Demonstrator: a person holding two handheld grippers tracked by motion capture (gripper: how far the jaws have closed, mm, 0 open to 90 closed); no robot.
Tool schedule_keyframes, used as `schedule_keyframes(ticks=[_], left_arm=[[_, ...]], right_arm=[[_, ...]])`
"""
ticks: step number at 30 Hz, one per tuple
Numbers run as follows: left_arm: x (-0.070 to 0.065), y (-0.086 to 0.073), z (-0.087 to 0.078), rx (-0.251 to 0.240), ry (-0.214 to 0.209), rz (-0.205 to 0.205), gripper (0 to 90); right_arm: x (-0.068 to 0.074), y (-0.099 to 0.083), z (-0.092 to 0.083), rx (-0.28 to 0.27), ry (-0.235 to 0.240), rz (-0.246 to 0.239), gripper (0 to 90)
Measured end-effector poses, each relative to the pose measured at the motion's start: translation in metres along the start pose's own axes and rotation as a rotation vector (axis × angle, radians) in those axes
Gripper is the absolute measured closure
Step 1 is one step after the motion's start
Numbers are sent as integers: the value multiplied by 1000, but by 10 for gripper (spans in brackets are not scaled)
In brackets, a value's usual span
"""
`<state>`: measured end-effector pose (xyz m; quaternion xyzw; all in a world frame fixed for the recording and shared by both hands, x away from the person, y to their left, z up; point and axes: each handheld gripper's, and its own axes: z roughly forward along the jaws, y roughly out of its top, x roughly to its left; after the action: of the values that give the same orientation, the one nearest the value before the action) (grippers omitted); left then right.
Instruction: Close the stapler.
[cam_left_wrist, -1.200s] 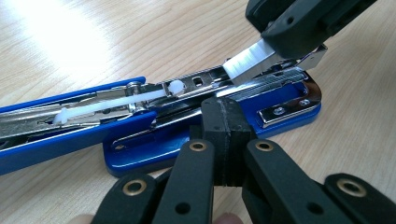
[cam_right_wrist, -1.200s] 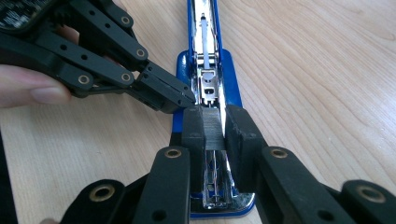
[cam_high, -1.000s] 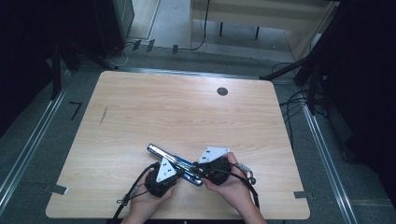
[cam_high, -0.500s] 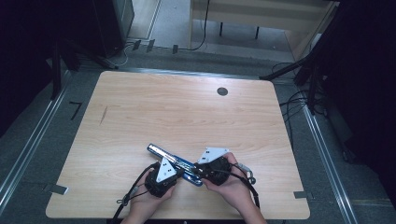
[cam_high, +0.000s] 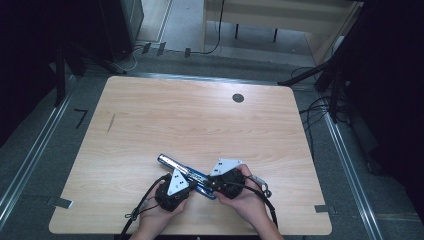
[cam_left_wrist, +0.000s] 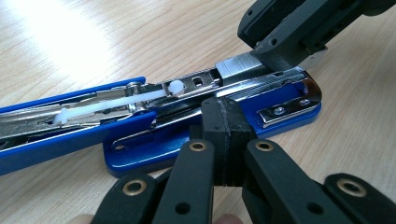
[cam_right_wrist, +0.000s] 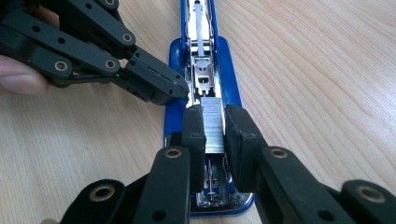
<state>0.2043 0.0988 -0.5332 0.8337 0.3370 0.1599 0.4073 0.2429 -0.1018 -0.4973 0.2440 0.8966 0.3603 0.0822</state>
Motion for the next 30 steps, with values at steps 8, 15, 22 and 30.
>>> schedule_keyframes(ticks=[8,15,22,30], left_arm=[[0,0,0,2,2,4,900],[0,0,0,2,1,2,900],[0,0,0,0,4,5,900],[0,0,0,2,2,5,900]], right_arm=[[-1,-1,-1,-3,1,14,749],[-3,-2,-6,-47,-12,32,843],[-4,3,2,-124,-15,70,895],[0,6,18,-106,-10,42,886]])
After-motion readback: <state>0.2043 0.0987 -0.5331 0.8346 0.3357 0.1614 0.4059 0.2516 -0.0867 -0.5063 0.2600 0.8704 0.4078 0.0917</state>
